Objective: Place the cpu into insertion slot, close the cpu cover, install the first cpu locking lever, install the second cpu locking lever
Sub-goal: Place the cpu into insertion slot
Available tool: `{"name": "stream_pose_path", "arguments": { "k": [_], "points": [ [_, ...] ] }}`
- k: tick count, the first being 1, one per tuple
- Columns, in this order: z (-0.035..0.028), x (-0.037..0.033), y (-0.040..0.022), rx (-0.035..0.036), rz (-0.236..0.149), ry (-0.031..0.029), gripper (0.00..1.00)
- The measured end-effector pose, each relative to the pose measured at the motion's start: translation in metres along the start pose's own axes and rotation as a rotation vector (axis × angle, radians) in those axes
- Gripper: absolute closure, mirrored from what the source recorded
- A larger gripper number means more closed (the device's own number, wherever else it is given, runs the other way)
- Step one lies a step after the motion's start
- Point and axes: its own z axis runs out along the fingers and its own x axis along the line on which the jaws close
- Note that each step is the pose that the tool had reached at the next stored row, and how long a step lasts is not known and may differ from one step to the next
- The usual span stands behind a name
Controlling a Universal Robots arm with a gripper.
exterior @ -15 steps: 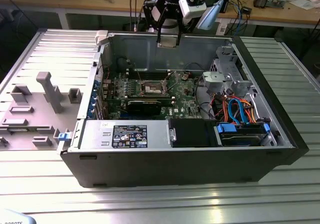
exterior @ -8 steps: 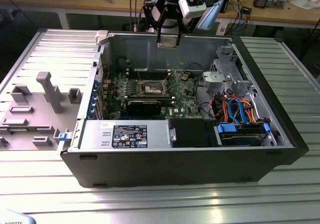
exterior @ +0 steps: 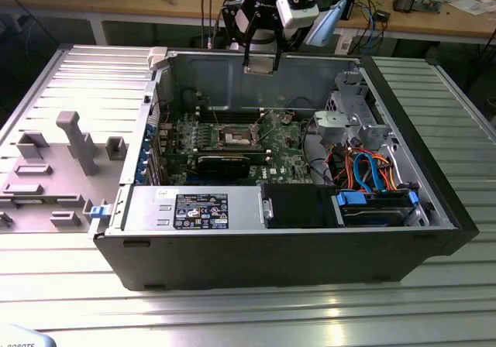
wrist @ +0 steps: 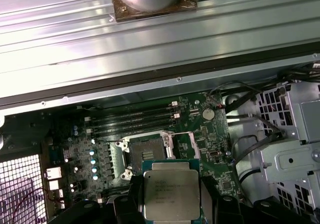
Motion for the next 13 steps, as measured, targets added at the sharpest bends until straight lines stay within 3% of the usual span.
{"name": "stream_pose_path", "arguments": {
  "k": [13],
  "points": [
    [0.0003, 0.0004, -0.0001, -0.0003, 0.017, -0.0016, 0.46]
  ]
}}
